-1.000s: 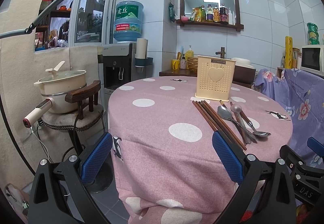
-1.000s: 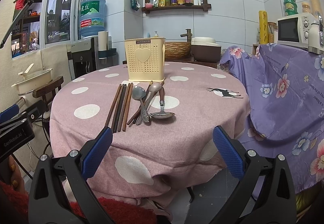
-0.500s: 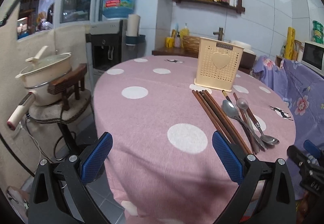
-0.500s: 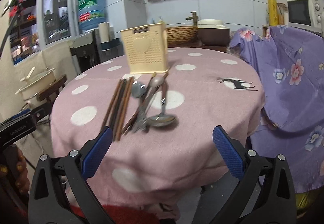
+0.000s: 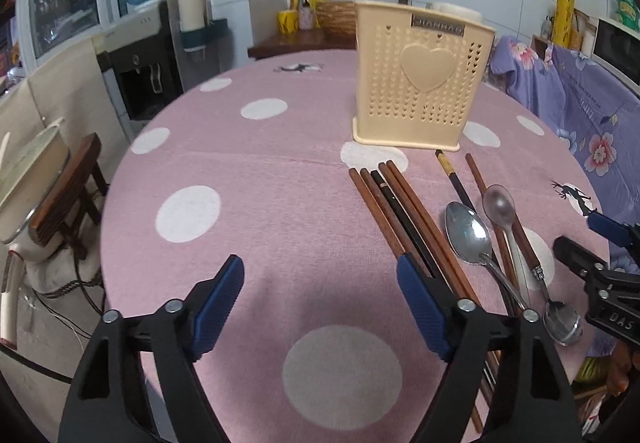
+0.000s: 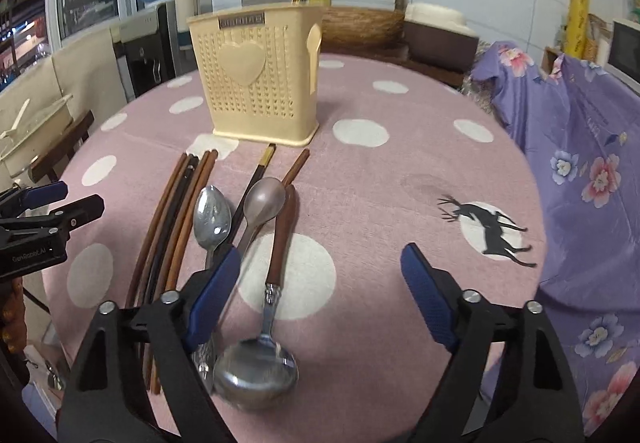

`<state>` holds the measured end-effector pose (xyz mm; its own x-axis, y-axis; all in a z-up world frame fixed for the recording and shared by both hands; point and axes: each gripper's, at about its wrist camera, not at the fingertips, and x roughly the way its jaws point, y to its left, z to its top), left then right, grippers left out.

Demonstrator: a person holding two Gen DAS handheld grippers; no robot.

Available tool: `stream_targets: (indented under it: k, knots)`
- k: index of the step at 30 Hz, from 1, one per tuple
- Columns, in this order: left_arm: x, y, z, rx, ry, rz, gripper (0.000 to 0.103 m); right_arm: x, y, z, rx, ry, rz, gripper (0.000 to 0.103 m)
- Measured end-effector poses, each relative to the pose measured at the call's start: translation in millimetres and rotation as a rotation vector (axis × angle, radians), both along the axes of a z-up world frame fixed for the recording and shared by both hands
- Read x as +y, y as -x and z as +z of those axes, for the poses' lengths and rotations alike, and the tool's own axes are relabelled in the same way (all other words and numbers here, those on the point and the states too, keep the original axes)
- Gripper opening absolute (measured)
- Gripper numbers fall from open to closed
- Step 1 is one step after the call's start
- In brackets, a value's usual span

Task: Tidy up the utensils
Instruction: 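Grasp a brown chopstick with the left tool while the right tool grasps the wooden-handled spoon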

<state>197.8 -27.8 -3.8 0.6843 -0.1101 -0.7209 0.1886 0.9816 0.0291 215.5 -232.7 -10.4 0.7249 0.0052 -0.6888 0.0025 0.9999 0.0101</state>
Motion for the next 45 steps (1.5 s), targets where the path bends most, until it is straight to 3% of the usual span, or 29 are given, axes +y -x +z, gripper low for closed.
stream_targets:
  k: [2, 5, 14, 22, 27, 36, 45]
  knots:
    - [-1.9, -11.9, -4.4, 0.034, -0.003, 0.002, 0.066, 5.1, -13.1, -6.5, 0.042, 0.014, 0.006, 0.063]
    - [-5.4, -20.4, -7.8, 0.074, 0.015, 0.001, 0.063, 6.1, -23.8, -13.9, 0.096, -0.018, 0.007, 0.055]
    - [-31.0, -33.8, -21.2, 0.129, -0.018, -0.043, 0.057, 11.8, -36.0, -18.7, 0.138, -0.006, -0.005, 0.048]
    - [-28.7, -35.1, -21.0, 0.12, -0.055, -0.03, 0.054, 13.7, -36.6, -20.2, 0.146, 0.02, -0.004, 0.038]
    - [-18.0, -44.5, -21.4, 0.173, 0.005, -0.022, 0.054, 5.3, -41.0, -20.1, 0.157, -0.028, -0.017, 0.035]
    - [-23.6, -74.9, -21.7, 0.194, 0.014, 0.009, 0.053, 4.3, -61.9, -18.1, 0.174, -0.075, -0.054, 0.035]
    - [-27.8, -99.2, -23.7, 0.178, -0.042, 0.066, 0.031, 2.8, -81.6, -18.2, 0.177, -0.073, -0.089, 0.019]
